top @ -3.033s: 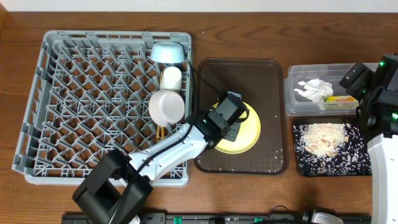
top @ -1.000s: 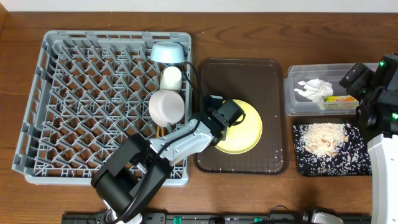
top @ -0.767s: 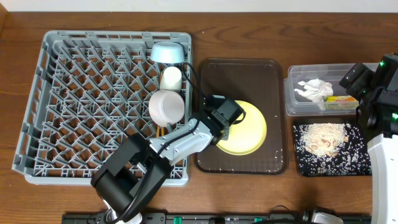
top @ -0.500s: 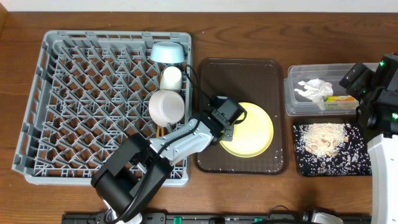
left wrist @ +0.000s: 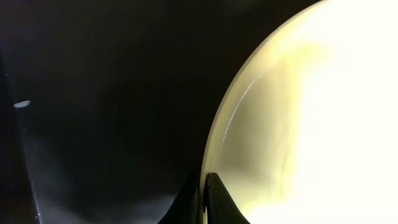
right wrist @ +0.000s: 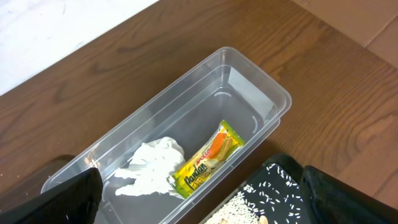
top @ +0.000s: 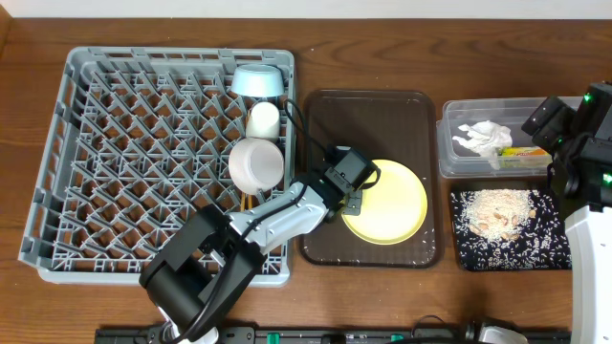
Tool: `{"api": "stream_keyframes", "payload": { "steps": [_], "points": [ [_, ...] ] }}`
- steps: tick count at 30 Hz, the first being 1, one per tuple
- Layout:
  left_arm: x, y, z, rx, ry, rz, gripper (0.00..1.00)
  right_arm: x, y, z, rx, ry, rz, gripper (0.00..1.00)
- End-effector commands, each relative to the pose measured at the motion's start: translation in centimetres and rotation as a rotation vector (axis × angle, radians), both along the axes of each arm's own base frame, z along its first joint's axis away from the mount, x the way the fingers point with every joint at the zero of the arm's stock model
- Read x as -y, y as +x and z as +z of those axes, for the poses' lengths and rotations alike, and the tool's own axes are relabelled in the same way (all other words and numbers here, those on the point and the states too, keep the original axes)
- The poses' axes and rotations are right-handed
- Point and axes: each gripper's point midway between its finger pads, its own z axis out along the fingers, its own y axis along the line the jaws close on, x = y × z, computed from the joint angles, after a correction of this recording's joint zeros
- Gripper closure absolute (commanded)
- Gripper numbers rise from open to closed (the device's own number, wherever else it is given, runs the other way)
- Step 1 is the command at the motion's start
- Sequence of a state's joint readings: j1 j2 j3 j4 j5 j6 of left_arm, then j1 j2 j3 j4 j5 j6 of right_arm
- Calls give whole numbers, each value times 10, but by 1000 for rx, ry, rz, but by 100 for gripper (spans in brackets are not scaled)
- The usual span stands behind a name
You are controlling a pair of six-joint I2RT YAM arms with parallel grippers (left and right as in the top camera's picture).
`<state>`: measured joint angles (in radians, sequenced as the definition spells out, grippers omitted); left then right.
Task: Sort waste into correct bins and load items into the dishwasher rack
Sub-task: 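Grasp the rim of the yellow plate with the left gripper, then lift the yellow plate and carry it into the dish rack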
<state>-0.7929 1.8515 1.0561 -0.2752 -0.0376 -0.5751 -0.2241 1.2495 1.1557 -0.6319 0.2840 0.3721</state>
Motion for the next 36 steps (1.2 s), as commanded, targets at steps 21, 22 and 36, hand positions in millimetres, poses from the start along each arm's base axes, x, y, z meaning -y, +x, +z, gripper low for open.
{"api": "stream_keyframes", "payload": {
  "steps": [21,22,36],
  "points": [
    [-268,36,320,769,1028,422,94,2,-1,5,10,-7,-5,1],
    [-279,38,317,745,1049,447,94,2,-1,5,10,-7,-5,1],
    [-333,77,239,483,1145,430,94,2,-1,5,10,-7,-5,1]
  ]
}}
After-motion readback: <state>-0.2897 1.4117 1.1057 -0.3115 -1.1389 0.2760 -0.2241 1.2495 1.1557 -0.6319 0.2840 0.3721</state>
